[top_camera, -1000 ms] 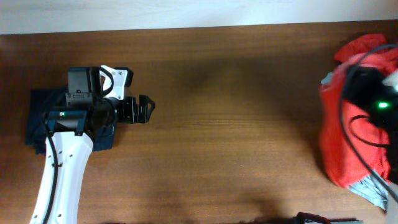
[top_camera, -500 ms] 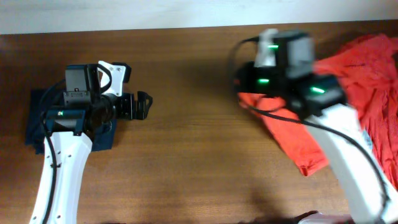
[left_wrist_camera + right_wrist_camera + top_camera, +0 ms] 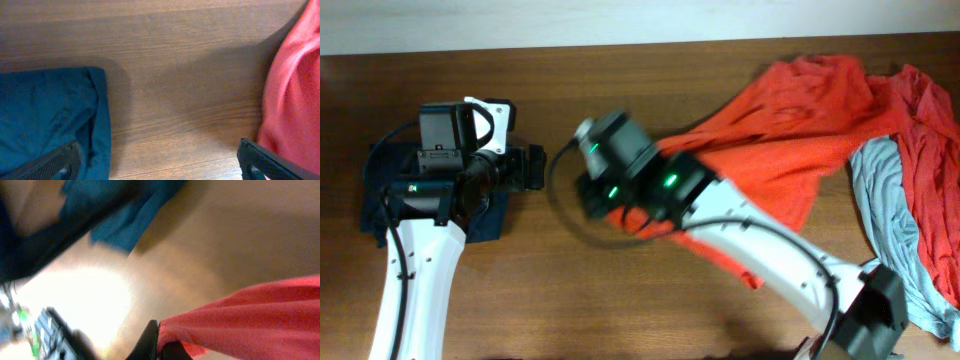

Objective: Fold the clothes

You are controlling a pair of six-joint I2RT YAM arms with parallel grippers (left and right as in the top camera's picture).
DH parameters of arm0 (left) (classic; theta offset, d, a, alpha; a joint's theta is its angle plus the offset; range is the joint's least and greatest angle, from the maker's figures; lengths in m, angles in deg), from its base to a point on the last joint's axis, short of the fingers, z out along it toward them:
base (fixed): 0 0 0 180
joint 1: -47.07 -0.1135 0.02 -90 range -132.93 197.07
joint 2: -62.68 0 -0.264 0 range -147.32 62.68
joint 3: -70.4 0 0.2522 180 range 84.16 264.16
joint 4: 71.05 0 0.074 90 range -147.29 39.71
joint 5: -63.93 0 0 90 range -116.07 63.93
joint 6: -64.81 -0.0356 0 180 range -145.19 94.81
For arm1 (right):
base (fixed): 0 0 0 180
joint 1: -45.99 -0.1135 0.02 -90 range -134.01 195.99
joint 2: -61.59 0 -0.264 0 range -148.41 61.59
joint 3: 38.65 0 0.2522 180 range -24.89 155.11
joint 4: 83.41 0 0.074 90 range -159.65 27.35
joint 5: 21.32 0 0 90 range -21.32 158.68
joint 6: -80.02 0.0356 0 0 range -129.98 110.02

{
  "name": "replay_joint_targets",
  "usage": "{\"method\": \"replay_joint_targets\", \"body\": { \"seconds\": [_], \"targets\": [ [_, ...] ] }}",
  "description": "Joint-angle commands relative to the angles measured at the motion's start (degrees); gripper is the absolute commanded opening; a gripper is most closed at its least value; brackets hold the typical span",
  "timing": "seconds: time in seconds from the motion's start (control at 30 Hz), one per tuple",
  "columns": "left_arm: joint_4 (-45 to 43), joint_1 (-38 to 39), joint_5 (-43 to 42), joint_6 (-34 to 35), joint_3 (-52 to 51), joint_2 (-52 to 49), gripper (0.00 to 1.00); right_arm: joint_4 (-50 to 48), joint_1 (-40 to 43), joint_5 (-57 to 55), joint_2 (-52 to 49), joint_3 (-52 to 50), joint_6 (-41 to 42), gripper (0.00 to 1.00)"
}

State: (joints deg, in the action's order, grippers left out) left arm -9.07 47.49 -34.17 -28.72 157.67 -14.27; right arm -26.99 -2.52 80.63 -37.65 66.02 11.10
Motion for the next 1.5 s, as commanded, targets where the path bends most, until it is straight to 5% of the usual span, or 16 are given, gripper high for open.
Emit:
{"method": "replay_joint_targets", "body": {
  "seconds": [0.0, 0.37, 0.9, 1.0, 1.1, 1.17, 1.3, 1.47],
  "targets": [
    [-0.22, 0.15, 2.78, -0.9, 1.38, 1.03, 0.99, 2.8, -6.58, -5.66, 0.57, 0.37, -2.54, 0.04],
    [-1.62, 0.17, 2.99, -0.87, 1.38, 1.01, 0.99, 23.04, -19.91, -12.7, 0.57, 0.37, -4.83, 0.04],
    [-4.33, 0.17, 2.36, -0.87, 1.38, 1.01, 0.99, 17.0, -36.09, -19.1, 0.46, 0.37, -11.15, 0.04],
    [-5.05, 0.17, -1.09, -0.9, 1.38, 1.01, 0.99, 16.87, -36.2, -21.0, 0.52, 0.39, -12.04, 0.18],
    [-6.25, 0.24, -3.06, -0.92, 1.38, 1.01, 0.99, 16.41, -34.27, -32.83, 1.57, 0.46, -6.58, 0.6],
    [-6.49, 0.22, -3.06, -0.92, 1.38, 1.01, 0.99, 16.39, -32.06, -39.69, 2.73, 0.57, -1.31, 0.72],
    [-6.88, 0.22, -3.1, -0.9, 1.38, 1.01, 0.99, 16.57, -23.58, -42.12, 6.88, 0.74, 8.2, 0.84],
    [-6.84, 0.22, -4.44, -0.9, 1.38, 1.01, 1.0, 16.7, -6.21, -31.76, 12.31, 0.72, 12.48, 0.9]
  ]
}}
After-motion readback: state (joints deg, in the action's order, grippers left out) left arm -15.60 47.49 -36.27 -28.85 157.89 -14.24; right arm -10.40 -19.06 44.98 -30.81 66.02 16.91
